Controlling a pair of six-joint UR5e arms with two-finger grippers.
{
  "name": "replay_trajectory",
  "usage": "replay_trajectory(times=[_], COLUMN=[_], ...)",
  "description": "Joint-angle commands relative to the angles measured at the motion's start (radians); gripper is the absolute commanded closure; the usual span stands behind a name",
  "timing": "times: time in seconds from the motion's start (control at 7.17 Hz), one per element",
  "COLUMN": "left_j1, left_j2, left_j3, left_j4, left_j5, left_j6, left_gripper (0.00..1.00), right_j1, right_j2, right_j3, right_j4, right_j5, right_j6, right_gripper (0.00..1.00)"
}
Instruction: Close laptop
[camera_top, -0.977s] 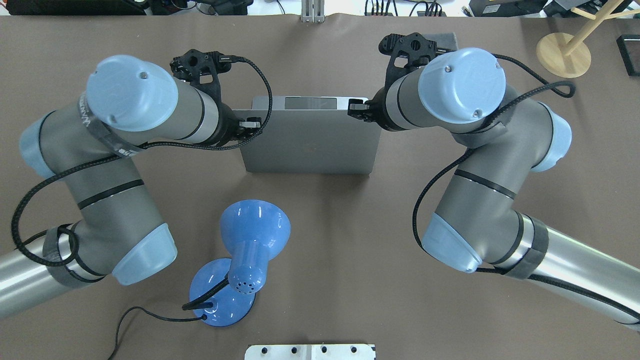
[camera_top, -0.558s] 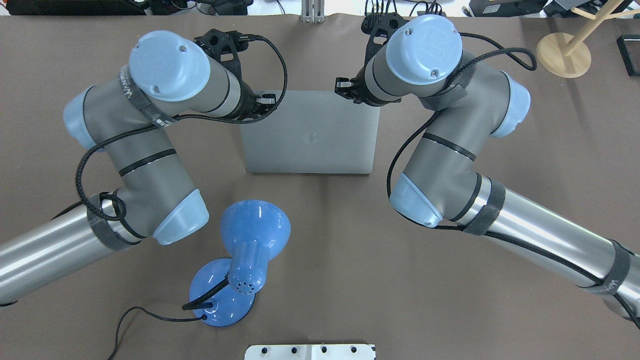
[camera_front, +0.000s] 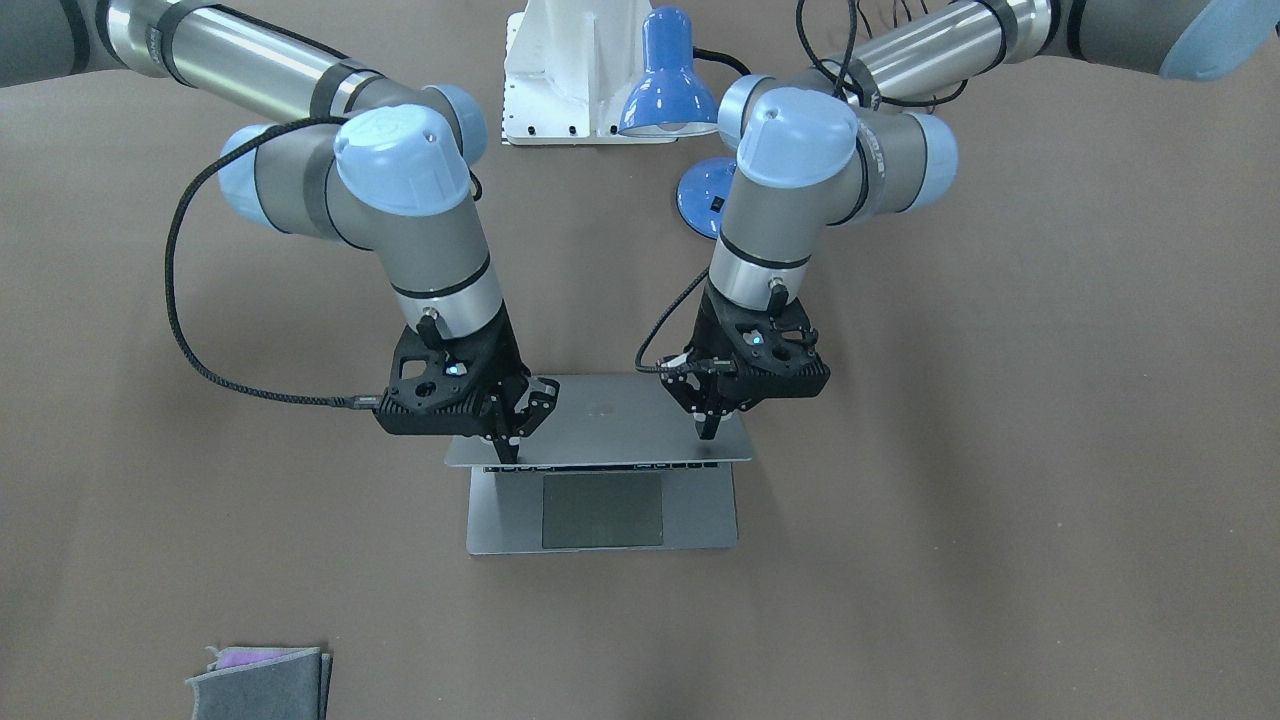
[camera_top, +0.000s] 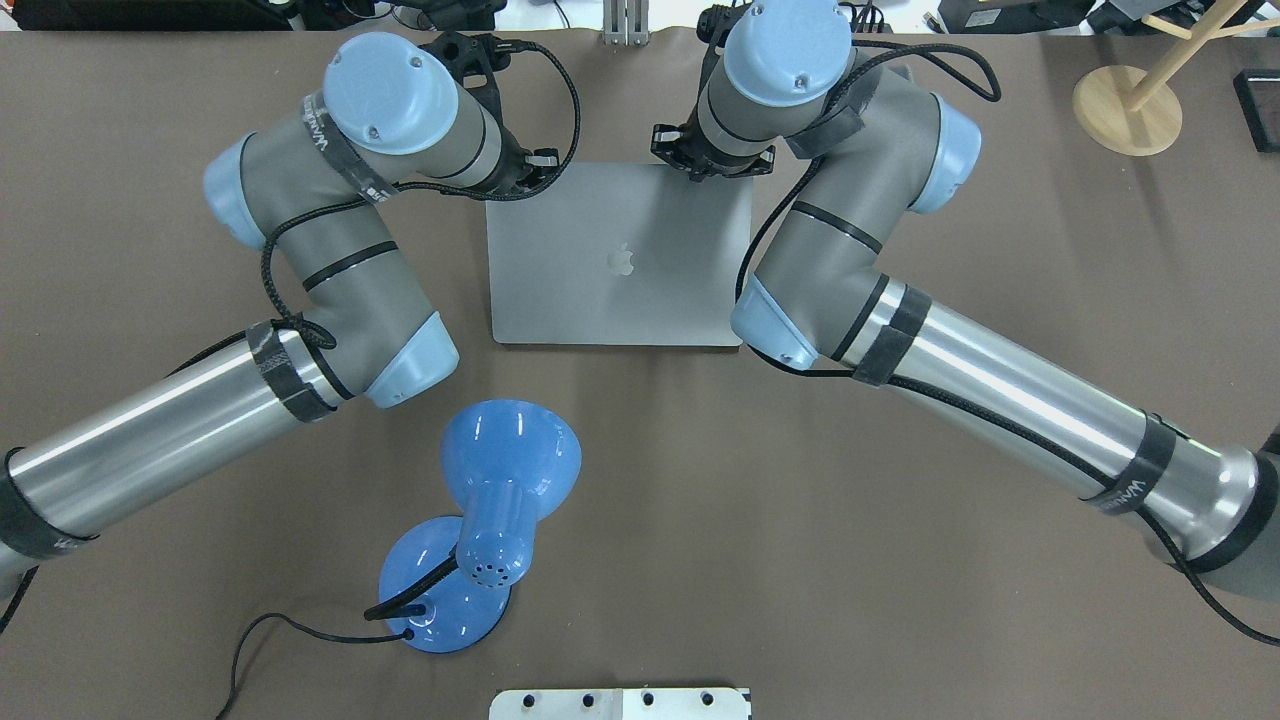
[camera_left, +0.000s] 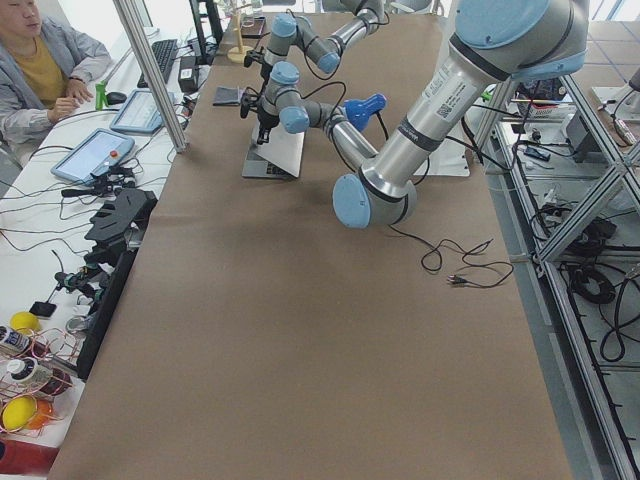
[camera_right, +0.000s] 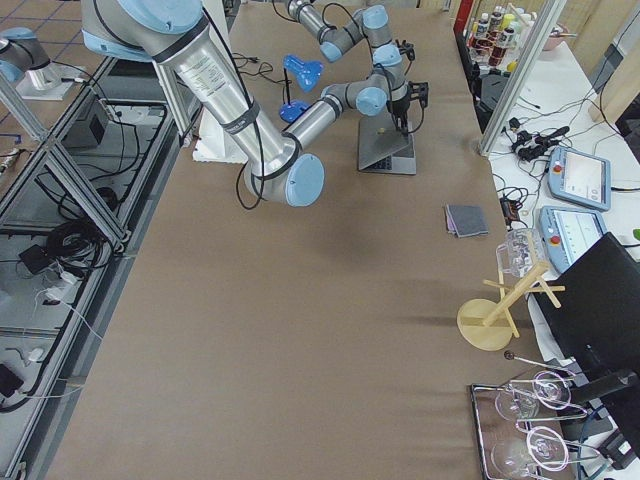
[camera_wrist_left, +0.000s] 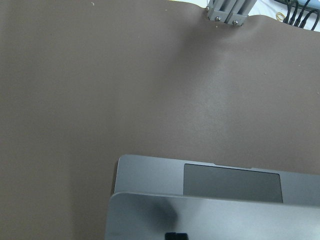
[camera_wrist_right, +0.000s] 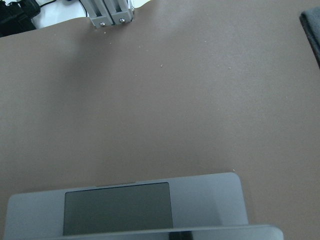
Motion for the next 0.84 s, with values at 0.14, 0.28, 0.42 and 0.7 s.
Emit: replay_trajectory(times=[0.14, 0.28, 0.42, 0.7], left_j1=[-0.001, 0.005, 0.01, 0.016], left_j2=[-0.091, -0.103, -0.111, -0.112], left_j3=[0.249, 0.29, 0.323, 0.332], left_j4=[-0.112, -0.114, -0.123, -0.126], left_j5=[-0.002, -0.005, -0.009, -0.011], left_j6=[0.003, 0.003, 0.003, 0.003], left_gripper=[1.0, 1.0, 1.0, 1.0], right_j1=[0.004, 0.006, 0.006, 0.021], right_j2=[0.062, 0.069, 0.081, 0.083], right_j3=[-0.233, -0.299, -0.33, -0.337], right_j4=[0.133, 0.173, 0.176, 0.176], right_j5=[0.066, 0.092, 0.117, 0.173], right_j6=[-0.012, -0.014, -0.014, -0.017], right_gripper=[1.0, 1.0, 1.0, 1.0])
